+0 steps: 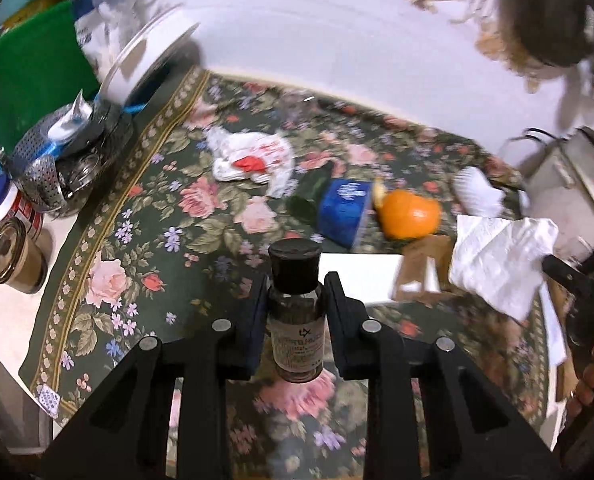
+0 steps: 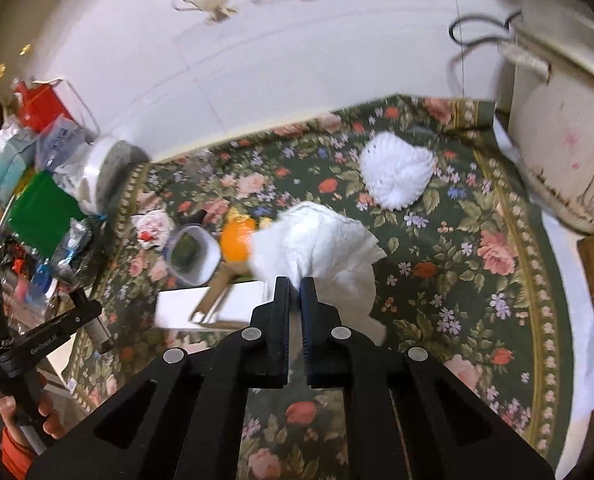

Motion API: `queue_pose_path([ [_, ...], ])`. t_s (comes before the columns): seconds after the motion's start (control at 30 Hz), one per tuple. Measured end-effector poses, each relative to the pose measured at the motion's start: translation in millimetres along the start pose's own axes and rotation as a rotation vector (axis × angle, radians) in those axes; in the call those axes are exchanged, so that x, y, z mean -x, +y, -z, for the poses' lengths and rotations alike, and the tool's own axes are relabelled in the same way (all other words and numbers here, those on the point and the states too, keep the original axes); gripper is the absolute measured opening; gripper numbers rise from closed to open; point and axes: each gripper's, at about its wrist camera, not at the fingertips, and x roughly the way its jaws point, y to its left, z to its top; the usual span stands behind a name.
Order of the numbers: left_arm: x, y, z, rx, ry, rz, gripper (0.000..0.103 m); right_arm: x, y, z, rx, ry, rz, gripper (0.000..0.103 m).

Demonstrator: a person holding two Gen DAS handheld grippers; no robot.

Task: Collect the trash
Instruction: 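Carry the bottle and tissue down over the white bucket with both tools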

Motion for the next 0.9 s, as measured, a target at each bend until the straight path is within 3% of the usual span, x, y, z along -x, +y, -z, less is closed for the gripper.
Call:
queue_pose_path([
  [0.3,52.0,-20.4,20.3,-0.142,-0.057,0.061,0.027,52.9,34.5,29.4,0.014,-0.065,0.037,0.005],
  [0.67,100.0,-17.1,72.2,-0.275,-0.040,0.195,0.027,97.3,77.6,97.9,-0.057,-0.123,0.091,0.005],
  [0.9,121.4,-16.8,113.4,-0.351,-0.014,0.246,0.027,119.3,99.0,146.2,-0.089,-0.113,0.112,0.005],
])
